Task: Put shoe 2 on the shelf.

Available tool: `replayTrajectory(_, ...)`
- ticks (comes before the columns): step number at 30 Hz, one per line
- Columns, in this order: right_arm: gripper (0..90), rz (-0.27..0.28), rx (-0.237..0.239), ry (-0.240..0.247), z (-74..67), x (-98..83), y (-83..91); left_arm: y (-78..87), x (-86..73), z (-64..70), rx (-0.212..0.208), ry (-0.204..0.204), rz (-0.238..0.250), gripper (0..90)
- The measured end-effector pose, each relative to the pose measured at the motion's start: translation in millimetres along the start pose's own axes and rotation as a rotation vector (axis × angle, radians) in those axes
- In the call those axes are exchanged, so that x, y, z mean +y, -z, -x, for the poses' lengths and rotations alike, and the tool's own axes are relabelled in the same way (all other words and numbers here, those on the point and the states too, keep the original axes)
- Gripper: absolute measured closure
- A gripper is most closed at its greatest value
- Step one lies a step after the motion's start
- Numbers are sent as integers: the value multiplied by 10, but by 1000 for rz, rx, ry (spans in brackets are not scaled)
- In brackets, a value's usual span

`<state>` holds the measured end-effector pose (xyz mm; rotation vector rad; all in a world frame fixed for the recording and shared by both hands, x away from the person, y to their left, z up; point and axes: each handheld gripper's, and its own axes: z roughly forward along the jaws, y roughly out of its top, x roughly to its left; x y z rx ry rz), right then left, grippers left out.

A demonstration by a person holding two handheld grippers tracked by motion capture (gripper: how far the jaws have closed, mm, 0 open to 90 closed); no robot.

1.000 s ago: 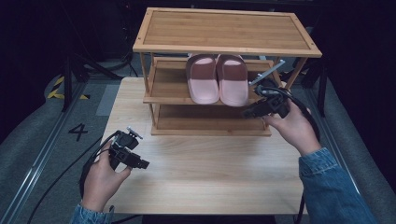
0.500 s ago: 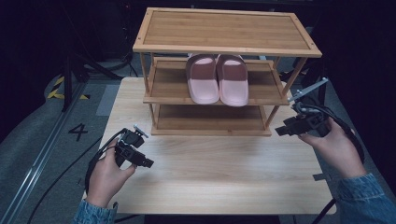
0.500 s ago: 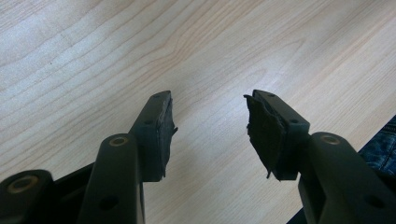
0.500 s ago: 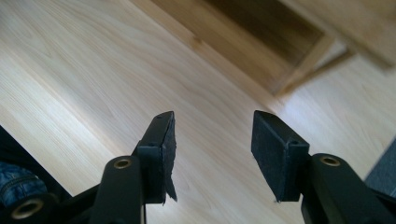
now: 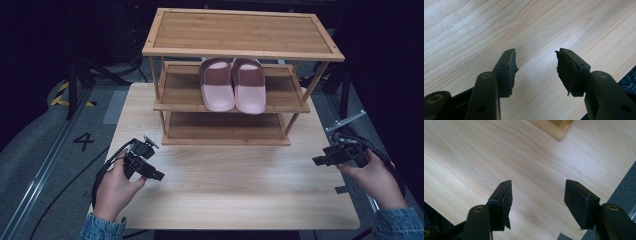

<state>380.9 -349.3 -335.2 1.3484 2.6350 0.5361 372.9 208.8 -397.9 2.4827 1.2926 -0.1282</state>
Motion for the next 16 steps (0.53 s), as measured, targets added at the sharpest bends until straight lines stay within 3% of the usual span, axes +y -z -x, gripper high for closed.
replayTrajectory(3,399,-6,-4,-6,42,-117,-179,-27,2,-7,-3,4,-9,496)
replayTrajectory(10,416,36,0,-58,63,-314,-522,-104,38,34,1,-13,-34,496)
replayTrajectory(11,424,98,15,-65,37,-386,-621,-114,39,38,1,-12,-36,496)
replayTrajectory(13,427,131,33,-59,24,-446,-713,-136,41,36,0,-12,-37,496)
replayTrajectory(16,418,114,38,-55,6,-455,-770,-146,43,31,0,-17,-40,496)
